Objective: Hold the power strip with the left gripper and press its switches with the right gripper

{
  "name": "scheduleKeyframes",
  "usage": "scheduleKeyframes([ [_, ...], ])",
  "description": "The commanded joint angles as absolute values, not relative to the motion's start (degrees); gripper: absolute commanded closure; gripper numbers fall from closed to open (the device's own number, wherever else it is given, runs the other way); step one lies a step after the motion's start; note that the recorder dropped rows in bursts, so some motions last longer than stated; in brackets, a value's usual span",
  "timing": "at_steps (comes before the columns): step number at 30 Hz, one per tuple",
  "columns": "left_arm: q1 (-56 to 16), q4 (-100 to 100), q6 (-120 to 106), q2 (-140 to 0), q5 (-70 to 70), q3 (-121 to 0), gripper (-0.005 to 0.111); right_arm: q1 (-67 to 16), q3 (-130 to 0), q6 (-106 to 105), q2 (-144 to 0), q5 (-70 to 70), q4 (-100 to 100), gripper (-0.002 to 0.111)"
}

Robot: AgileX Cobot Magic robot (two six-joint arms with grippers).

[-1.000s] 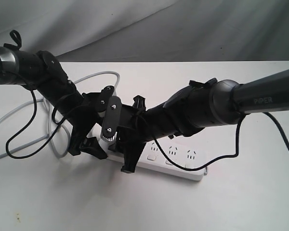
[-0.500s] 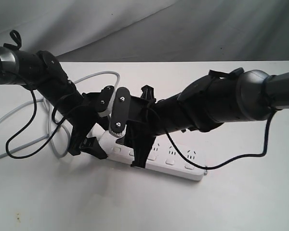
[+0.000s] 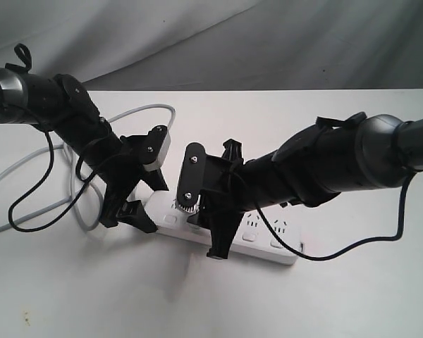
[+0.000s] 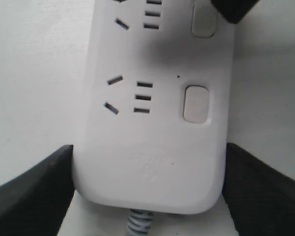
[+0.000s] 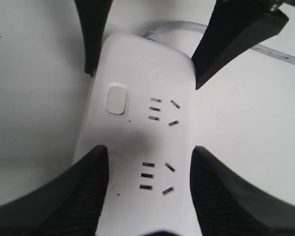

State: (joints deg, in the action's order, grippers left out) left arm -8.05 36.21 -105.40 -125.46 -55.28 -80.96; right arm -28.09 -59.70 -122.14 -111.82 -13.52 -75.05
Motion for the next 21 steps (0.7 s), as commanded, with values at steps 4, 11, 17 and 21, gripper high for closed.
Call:
scheduleKeyframes([
  [4,-8.3,35.0,-105.1,-125.4,-55.2,-81.0,0.04,-27.9,-59.5,-122.8,-112.4,-11.8,-75.6,0.06],
  [11,-8.3,35.0,-105.1,-125.4,-55.2,-81.0,0.04,-27.9,-59.5,-122.8,-112.4,-12.0,-75.6,0.06],
  [17,-8.3,35.0,-105.1,-125.4,-55.2,-81.0,0.04,-27.9,-59.5,-122.8,-112.5,-12.7,-75.9,0.06],
  [21,-8.3,35.0,-105.1,-125.4,-55.2,-81.0,0.04,-27.9,-59.5,-122.8,-113.8,-13.1,-76.0,0.06],
])
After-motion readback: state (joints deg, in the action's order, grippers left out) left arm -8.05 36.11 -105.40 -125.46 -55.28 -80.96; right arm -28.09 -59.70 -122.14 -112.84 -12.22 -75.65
